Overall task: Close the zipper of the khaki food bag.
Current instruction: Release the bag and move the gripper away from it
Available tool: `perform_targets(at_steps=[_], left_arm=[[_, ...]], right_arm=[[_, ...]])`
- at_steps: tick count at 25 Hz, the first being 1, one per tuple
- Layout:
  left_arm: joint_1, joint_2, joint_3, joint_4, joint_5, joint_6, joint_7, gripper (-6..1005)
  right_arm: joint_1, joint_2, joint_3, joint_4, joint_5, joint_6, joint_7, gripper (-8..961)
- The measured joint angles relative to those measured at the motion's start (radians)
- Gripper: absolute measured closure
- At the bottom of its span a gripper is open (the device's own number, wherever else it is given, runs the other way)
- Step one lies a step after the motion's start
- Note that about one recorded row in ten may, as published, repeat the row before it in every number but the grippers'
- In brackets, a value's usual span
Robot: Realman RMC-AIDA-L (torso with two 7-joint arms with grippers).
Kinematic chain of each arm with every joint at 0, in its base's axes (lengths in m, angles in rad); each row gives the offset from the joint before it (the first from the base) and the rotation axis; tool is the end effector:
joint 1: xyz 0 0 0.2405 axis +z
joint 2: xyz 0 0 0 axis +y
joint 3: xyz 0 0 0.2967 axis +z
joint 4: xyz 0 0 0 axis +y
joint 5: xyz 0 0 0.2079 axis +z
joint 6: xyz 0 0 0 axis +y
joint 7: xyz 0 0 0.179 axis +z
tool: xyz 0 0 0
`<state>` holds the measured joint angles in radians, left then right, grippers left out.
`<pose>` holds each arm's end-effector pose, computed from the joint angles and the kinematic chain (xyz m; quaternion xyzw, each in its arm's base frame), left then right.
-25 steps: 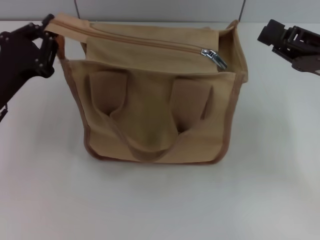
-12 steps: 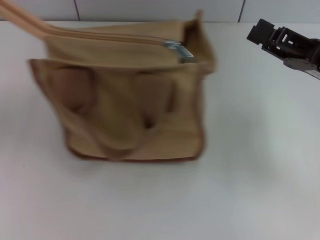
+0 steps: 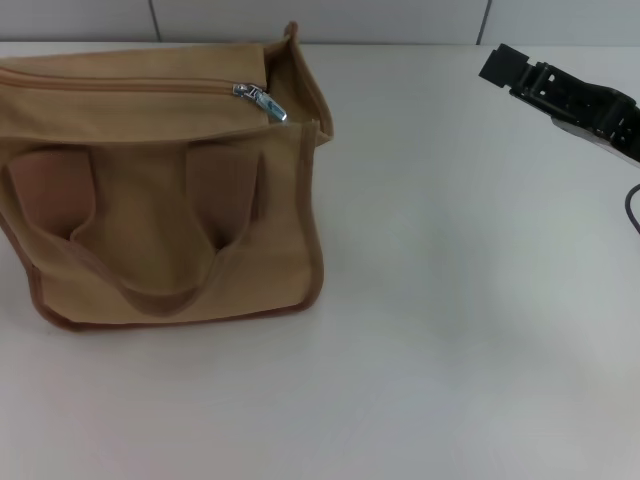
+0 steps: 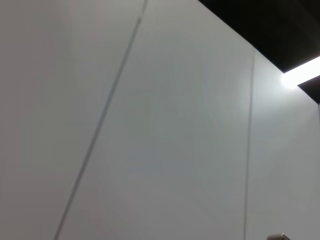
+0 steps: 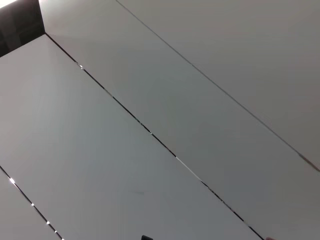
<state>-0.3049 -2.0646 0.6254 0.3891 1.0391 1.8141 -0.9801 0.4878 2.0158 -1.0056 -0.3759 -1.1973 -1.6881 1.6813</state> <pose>-0.3006 0.3103 0.0691 -0.6869 -0.1296 -0.5864 0.4092 0.2368 0.3493 -0.0156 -0.7628 0.3840 0.5200 0.0193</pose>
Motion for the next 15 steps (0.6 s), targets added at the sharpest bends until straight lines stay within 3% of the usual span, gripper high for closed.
perform_targets(at_steps=[7,11,15], left_arm=[[-0.038,-0.002,0.013,0.022,0.130,-0.007,0.003,185],[-0.055,-0.006,0.079,0.107,0.269,0.011,0.017,184],[-0.055,-0.009,0.075,0.089,0.224,0.014,0.046,184]], right_arm=[[0.001,0.008,0.000,-0.006,0.000,0.001,-0.013,461],[0.002,0.010,-0.003,-0.006,0.000,0.001,-0.016,458],[-0.003,0.011,-0.001,-0.005,0.001,0.001,-0.017,455]])
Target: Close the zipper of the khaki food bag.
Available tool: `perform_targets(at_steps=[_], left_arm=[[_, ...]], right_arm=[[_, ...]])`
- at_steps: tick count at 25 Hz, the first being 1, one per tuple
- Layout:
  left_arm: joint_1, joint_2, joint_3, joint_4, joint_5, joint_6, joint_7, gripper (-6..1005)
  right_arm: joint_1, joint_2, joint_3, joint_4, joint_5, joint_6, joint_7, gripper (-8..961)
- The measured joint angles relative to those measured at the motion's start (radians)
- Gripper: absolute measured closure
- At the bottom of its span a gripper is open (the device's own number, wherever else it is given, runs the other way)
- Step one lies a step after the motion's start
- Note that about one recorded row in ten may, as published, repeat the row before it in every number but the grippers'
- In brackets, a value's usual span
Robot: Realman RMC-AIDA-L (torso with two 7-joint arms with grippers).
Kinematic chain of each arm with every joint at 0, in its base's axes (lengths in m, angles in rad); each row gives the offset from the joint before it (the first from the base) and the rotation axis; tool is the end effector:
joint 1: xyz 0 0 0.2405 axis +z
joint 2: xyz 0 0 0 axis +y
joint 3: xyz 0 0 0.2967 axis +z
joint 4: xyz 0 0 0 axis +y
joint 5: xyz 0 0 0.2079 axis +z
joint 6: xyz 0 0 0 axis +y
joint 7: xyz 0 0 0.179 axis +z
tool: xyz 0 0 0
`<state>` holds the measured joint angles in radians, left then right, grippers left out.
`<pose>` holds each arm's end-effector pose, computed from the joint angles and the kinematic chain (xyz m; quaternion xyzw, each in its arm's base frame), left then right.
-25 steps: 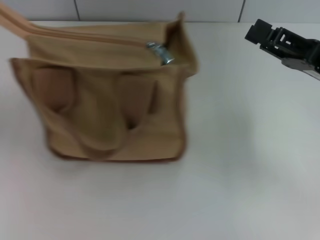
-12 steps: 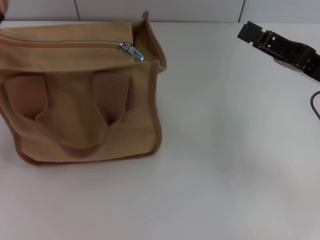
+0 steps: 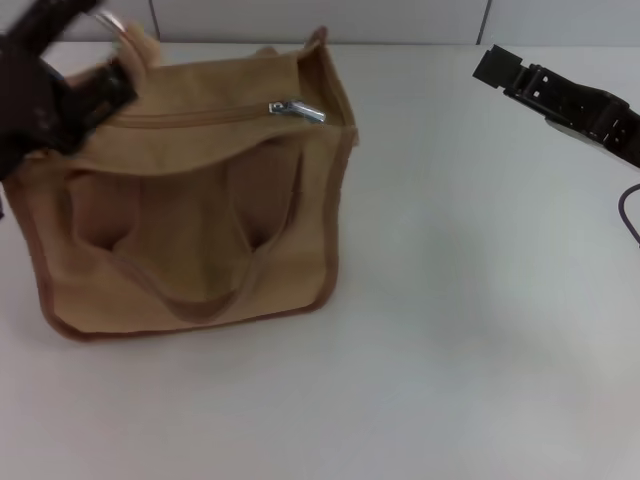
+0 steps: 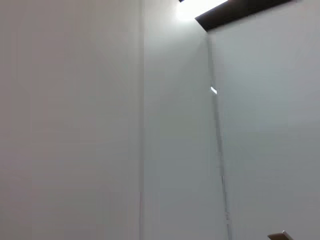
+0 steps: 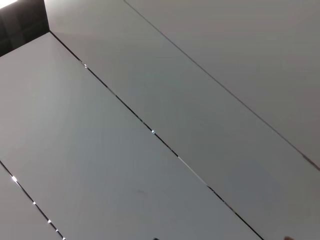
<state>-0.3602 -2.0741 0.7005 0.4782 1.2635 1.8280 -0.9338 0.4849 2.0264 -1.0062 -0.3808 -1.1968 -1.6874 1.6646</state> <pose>-0.2635 0.3175 0.0275 -0.7882 -0.0661 -0.5301 0.3056 0.2347 0.3477 -0.0190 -0.7640 0.3781 0.5223 0.0213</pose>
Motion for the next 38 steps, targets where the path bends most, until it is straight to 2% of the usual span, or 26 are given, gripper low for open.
perform_targets(at_steps=[1,2,5,9,12,13,15,16,17,21,24,25,26,27,30,31,32,33,36,38], left_arm=[[0.000,0.001,0.000,-0.018,-0.046,0.000,-0.018,184],[-0.001,0.008,0.041,0.008,-0.041,0.000,-0.053,184],[-0.002,0.007,0.076,0.061,0.005,-0.001,-0.075,184],[0.005,-0.004,0.037,0.060,-0.040,-0.033,-0.084,185],[0.011,0.005,0.021,0.037,-0.084,-0.098,-0.099,185],[0.017,0.008,0.011,0.039,-0.084,-0.158,-0.120,185],[0.027,0.010,0.006,0.050,-0.038,-0.222,-0.127,185],[0.027,0.010,0.006,0.050,-0.038,-0.222,-0.127,185],[0.028,0.011,0.006,0.067,0.035,-0.235,-0.121,185],[0.035,0.008,-0.015,0.076,0.079,-0.237,-0.118,185],[0.050,0.005,-0.077,0.074,0.072,-0.196,-0.119,185],[0.059,0.009,-0.136,0.059,0.059,-0.114,-0.141,185],[0.059,0.009,-0.136,0.059,0.059,-0.114,-0.141,185],[0.069,0.014,-0.180,0.050,0.051,-0.011,-0.162,185],[0.073,0.016,-0.189,0.049,0.049,0.034,-0.166,185],[0.082,0.021,-0.183,0.063,0.060,0.130,-0.167,185],[0.082,0.021,-0.183,0.063,0.060,0.130,-0.167,185],[0.093,0.025,-0.132,0.096,0.081,0.168,-0.167,185],[0.098,0.026,-0.108,0.110,0.092,0.169,-0.165,184],[0.109,0.035,-0.014,0.160,0.184,0.170,-0.146,184]], right_arm=[[-0.001,0.000,0.001,0.000,0.000,0.000,0.000,454],[-0.002,0.000,0.002,0.002,0.000,0.000,0.000,454],[-0.002,0.000,0.001,0.003,0.000,0.000,0.000,451],[0.001,0.006,-0.003,0.000,0.000,0.000,0.000,448],[0.002,0.009,-0.003,-0.001,0.000,-0.002,0.000,446],[0.002,0.010,-0.003,-0.001,0.000,-0.002,-0.001,446],[0.007,0.015,-0.003,-0.002,0.000,0.000,-0.021,444],[0.007,0.015,-0.003,-0.002,0.000,0.000,-0.021,443],[0.015,0.021,-0.004,-0.003,0.000,0.001,-0.042,443],[0.042,0.029,-0.006,-0.002,-0.014,0.017,-0.070,440],[0.066,0.035,-0.006,-0.003,-0.044,0.043,-0.071,437],[0.068,0.035,-0.006,-0.003,-0.049,0.046,-0.072,437],[0.068,0.035,-0.006,-0.003,-0.049,0.046,-0.072,436],[0.069,0.035,-0.006,-0.005,-0.053,0.047,-0.074,435],[0.070,0.035,-0.006,-0.005,-0.054,0.047,-0.076,433],[0.070,0.035,-0.005,-0.005,-0.054,0.047,-0.089,432],[0.070,0.035,-0.005,-0.005,-0.054,0.047,-0.089,432],[0.066,0.035,-0.003,-0.005,-0.054,0.044,-0.120,431],[0.058,0.037,-0.001,-0.005,-0.054,0.035,-0.169,429],[0.044,0.042,-0.003,-0.005,-0.054,0.019,-0.271,427]])
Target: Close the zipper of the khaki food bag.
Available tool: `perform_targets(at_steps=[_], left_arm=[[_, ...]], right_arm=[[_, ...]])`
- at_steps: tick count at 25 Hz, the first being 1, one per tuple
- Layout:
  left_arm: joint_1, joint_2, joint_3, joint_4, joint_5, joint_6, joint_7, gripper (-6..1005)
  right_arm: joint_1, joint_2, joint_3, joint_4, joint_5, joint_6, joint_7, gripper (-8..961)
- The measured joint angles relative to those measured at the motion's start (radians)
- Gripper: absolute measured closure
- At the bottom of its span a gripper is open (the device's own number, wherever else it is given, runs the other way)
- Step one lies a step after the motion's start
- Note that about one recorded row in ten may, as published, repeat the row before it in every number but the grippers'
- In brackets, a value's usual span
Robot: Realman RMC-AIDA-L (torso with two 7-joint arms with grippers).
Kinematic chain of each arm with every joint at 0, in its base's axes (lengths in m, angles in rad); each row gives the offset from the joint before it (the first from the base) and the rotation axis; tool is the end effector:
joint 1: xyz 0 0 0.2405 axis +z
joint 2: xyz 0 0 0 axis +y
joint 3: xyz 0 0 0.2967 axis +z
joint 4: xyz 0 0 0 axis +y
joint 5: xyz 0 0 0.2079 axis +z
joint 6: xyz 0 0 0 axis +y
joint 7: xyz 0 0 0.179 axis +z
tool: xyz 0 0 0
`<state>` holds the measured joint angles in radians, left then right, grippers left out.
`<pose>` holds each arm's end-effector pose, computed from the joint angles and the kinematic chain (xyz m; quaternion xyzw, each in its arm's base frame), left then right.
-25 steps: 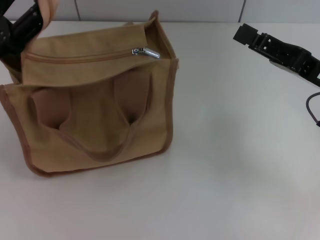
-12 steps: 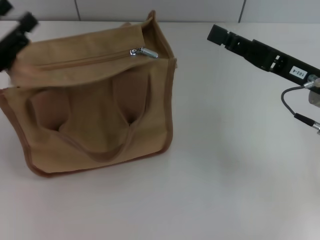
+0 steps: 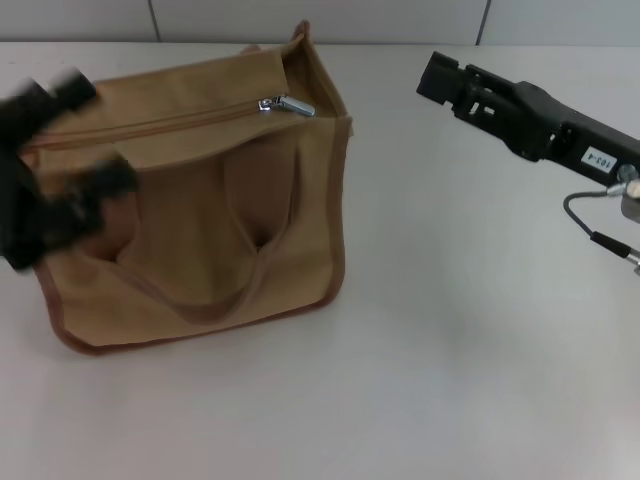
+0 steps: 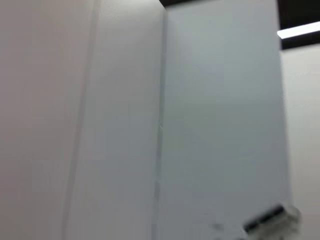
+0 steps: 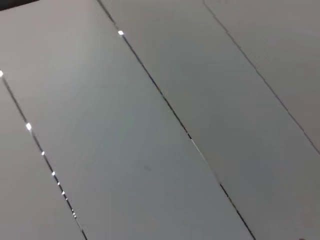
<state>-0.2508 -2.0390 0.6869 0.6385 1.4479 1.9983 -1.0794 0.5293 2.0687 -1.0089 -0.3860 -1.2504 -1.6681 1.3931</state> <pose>-0.2804 0.2635 0.0381 -0.8460 -0.0639 -0.4870 0.2076 0.2127 0.3501 -0.0432 -0.8199 0.2643 0.5041 0.0616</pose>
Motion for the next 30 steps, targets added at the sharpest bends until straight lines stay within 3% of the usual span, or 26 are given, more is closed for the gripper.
perform_targets(at_steps=[3,6,8,9,10,15,22,27,30], left_arm=[[0.003,0.003,0.027,0.021,0.042,0.004,0.006,184],[0.022,0.004,0.146,0.083,0.138,0.007,0.089,184],[0.022,0.004,0.146,0.083,0.138,0.007,0.089,184],[0.026,-0.001,0.189,0.095,0.222,0.001,0.159,184],[0.022,-0.007,0.187,0.092,0.300,-0.005,0.198,184],[0.020,0.002,0.185,0.076,0.382,-0.028,0.206,184],[0.025,0.005,0.158,0.040,0.397,-0.101,0.201,184],[0.018,-0.001,0.151,0.010,0.398,-0.133,0.209,185],[0.018,-0.006,0.157,0.007,0.400,-0.149,0.209,185]], right_arm=[[-0.015,0.006,-0.002,0.000,0.000,-0.017,-0.088,425],[-0.031,0.010,-0.012,0.004,-0.006,-0.056,-0.232,423],[-0.038,0.012,-0.032,0.009,-0.019,-0.068,-0.317,421],[-0.042,0.012,-0.047,0.010,-0.028,-0.069,-0.355,421],[-0.049,0.013,-0.071,0.014,-0.051,-0.066,-0.423,420],[-0.063,0.015,-0.140,0.016,-0.170,-0.064,-0.590,416],[-0.074,0.022,-0.189,0.045,-0.192,-0.035,-0.676,411],[-0.076,0.022,-0.270,0.052,-0.193,0.000,-0.687,196],[-0.073,0.019,-0.332,0.053,-0.194,0.023,-0.680,193]])
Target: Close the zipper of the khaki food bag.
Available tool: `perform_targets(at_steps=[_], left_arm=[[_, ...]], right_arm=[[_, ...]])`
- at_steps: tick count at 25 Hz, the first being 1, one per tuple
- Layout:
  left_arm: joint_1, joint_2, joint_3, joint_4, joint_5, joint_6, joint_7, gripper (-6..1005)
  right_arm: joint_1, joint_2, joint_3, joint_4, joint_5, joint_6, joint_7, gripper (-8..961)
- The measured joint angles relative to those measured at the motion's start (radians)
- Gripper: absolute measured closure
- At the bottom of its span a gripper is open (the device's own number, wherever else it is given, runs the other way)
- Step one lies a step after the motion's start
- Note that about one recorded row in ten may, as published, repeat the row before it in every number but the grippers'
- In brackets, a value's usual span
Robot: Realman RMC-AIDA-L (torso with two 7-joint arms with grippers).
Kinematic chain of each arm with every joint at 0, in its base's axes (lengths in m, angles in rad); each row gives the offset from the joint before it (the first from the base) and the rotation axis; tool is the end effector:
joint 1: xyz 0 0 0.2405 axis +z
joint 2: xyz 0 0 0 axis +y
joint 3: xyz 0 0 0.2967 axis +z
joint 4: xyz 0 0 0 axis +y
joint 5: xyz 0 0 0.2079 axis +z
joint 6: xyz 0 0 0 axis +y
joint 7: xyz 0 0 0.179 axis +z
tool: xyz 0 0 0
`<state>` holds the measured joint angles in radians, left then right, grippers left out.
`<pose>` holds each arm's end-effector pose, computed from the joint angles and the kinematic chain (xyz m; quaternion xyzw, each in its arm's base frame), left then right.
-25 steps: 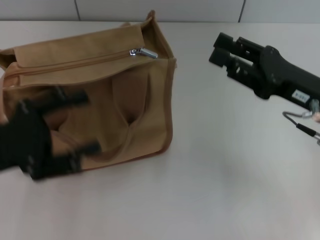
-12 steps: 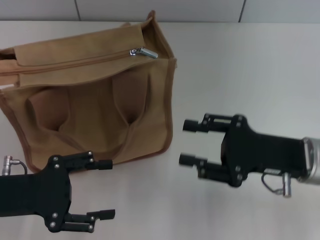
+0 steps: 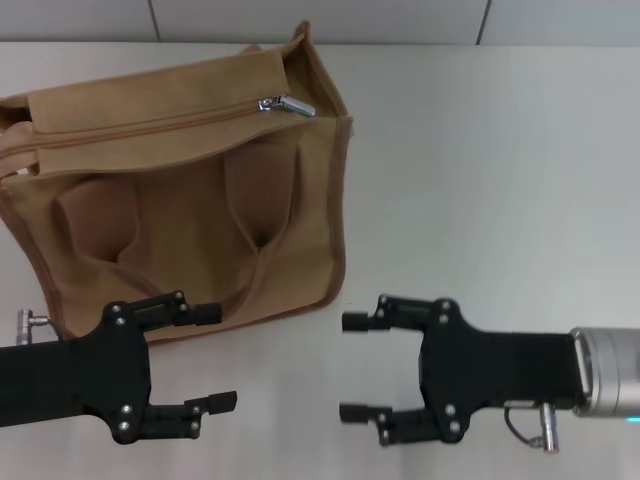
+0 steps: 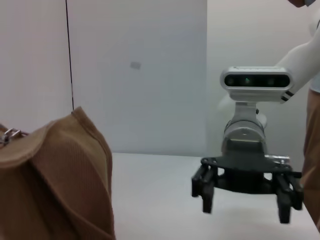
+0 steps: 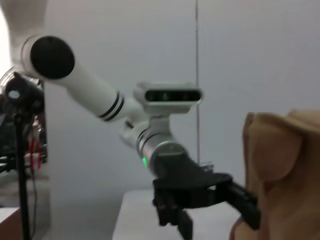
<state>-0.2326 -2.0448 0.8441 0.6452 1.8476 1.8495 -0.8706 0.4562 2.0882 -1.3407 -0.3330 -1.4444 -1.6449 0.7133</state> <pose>-0.3179 0.2328 -0.0416 -0.9499 -0.0441 -0.2932 0.0986 0.2471 0.2583 -0.1266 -0.9390 -0.0027 0.3433 0.0210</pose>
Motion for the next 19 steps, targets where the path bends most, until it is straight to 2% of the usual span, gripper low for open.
perform_targets(at_steps=[10,19], left_arm=[[-0.004,-0.020,-0.007,-0.026,0.050,-0.024,0.001,184],[-0.005,-0.021,-0.006,-0.034,0.049,-0.026,0.001,185]], right_arm=[[-0.006,0.002,-0.018,0.000,-0.001,0.014,-0.008,191],[-0.006,0.001,-0.023,0.000,-0.001,0.010,0.003,191]])
